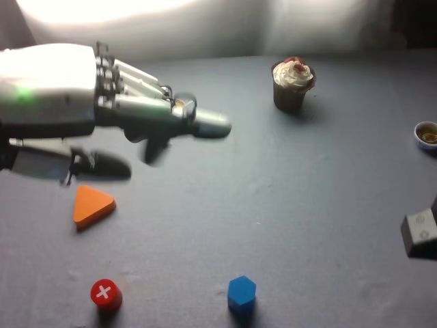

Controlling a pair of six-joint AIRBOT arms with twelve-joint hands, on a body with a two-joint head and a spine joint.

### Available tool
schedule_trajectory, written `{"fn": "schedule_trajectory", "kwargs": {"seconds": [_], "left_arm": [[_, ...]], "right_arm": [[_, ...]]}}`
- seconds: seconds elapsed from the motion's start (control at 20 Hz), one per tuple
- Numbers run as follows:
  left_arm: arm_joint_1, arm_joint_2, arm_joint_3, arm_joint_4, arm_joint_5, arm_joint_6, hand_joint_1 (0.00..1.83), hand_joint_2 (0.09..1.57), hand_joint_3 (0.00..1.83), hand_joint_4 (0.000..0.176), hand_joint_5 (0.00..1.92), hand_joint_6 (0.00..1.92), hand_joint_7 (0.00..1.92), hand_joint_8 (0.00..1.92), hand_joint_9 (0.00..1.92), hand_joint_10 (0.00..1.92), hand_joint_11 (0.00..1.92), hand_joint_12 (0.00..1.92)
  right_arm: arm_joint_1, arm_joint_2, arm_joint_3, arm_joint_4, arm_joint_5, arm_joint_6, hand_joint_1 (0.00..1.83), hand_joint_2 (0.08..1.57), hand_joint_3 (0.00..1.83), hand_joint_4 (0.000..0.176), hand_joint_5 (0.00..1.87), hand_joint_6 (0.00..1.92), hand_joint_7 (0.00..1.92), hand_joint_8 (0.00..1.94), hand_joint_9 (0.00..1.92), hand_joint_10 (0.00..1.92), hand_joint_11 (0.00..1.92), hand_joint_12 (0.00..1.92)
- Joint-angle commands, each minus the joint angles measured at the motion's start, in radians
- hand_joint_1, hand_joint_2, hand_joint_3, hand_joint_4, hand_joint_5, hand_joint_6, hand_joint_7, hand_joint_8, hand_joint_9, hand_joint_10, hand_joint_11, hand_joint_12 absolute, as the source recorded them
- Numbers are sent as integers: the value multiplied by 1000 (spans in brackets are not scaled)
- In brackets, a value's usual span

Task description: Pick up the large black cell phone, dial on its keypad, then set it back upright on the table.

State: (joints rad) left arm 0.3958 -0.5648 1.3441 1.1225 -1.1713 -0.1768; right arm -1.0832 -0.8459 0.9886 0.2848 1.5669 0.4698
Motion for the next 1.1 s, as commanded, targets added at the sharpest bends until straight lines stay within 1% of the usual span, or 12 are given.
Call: {"fn": "schedule_trajectory", "kwargs": {"seconds": [0.0, 0.15, 0.2, 0.25, 0.3, 0.4, 0.55, 0.65, 0.8, 0.9, 0.95, 1.05], "left_arm": [[-16, 1, -10, -95, -49, 5, 1298, 1289, 1, 175, 7, 0, 638, 1590, 686, 1921, 674, 1921], [-12, -2, -36, -98, -3, 23, 1306, 1288, 1, 176, 0, 0, 641, 1592, 775, 1921, 696, 1921], [-12, -5, -43, -99, 18, 20, 1426, 1278, 4, 176, 0, 0, 602, 1567, 642, 1785, 473, 1921], [-9, -10, -59, -103, 55, 20, 1452, 1276, 4, 176, 0, 0, 586, 1550, 629, 1772, 509, 1921], [-9, -15, -65, -102, 72, 22, 1340, 1281, 6, 176, 0, 0, 633, 1581, 735, 1891, 601, 1921], [-12, -28, -88, -103, 148, 36, 1309, 1284, 6, 176, 0, 0, 644, 1591, 774, 1920, 696, 1921], [-13, -52, -127, -167, 260, 101, 1300, 1292, 7, 176, 0, 0, 632, 1611, 702, 1921, 550, 1921], [-11, -71, -142, -193, 322, 124, 1298, 1295, 8, 176, 0, 0, 629, 1615, 692, 1921, 572, 1921], [-10, -104, -142, -218, 384, 153, 1291, 1309, 11, 176, 0, 0, 602, 1649, 668, 1921, 567, 1921], [-7, -116, -144, -267, 442, 210, 1291, 1305, 7, 176, 0, 0, 610, 1639, 642, 1921, 462, 1921], [-5, -121, -142, -291, 452, 236, 1288, 1306, 7, 176, 0, 0, 608, 1640, 619, 1921, 417, 1921], [-4, -139, -127, -312, 456, 256, 1293, 1304, 5, 176, 0, 0, 613, 1634, 625, 1921, 429, 1921]], "right_arm": [[15, 9, 8, 18, 160, 19, 1368, 1146, 0, 0, 852, 953, 877, 1198, 928, 1278, 979, 1267], [24, -3, 45, 5, 164, 5, 1369, 1148, 0, 0, 847, 949, 878, 1205, 919, 1289, 964, 1271], [29, -11, 62, 1, 171, -4, 1370, 1144, 0, 0, 865, 935, 874, 1199, 933, 1274, 980, 1252], [33, -20, 83, -3, 177, -15, 1368, 1148, 1, 0, 861, 952, 861, 1219, 924, 1285, 978, 1252], [35, -23, 89, -3, 178, -17, 1366, 1154, 0, 0, 879, 928, 838, 1256, 899, 1319, 963, 1271], [38, -31, 107, -3, 178, -25, 1362, 1166, 1, 0, 888, 925, 796, 1307, 862, 1377, 927, 1280], [56, -59, 145, -2, 190, -58, 1356, 1181, 2, 0, 867, 947, 765, 1354, 823, 1435, 889, 1309], [81, -82, 170, -1, 191, -90, 1354, 1189, 0, 0, 870, 928, 746, 1385, 806, 1463, 867, 1335], [117, -110, 193, -1, 190, -120, 1357, 1179, 0, 0, 885, 894, 777, 1338, 822, 1451, 873, 1407], [146, -122, 199, -1, 176, -136, 1354, 1181, 1, 0, 910, 898, 735, 1365, 815, 1444, 853, 1359], [158, -126, 199, -2, 168, -142, 1356, 1175, 0, 0, 919, 893, 746, 1347, 830, 1417, 856, 1325], [184, -134, 199, -5, 145, -150, 1357, 1175, 0, 0, 917, 875, 761, 1336, 821, 1442, 863, 1388]]}}
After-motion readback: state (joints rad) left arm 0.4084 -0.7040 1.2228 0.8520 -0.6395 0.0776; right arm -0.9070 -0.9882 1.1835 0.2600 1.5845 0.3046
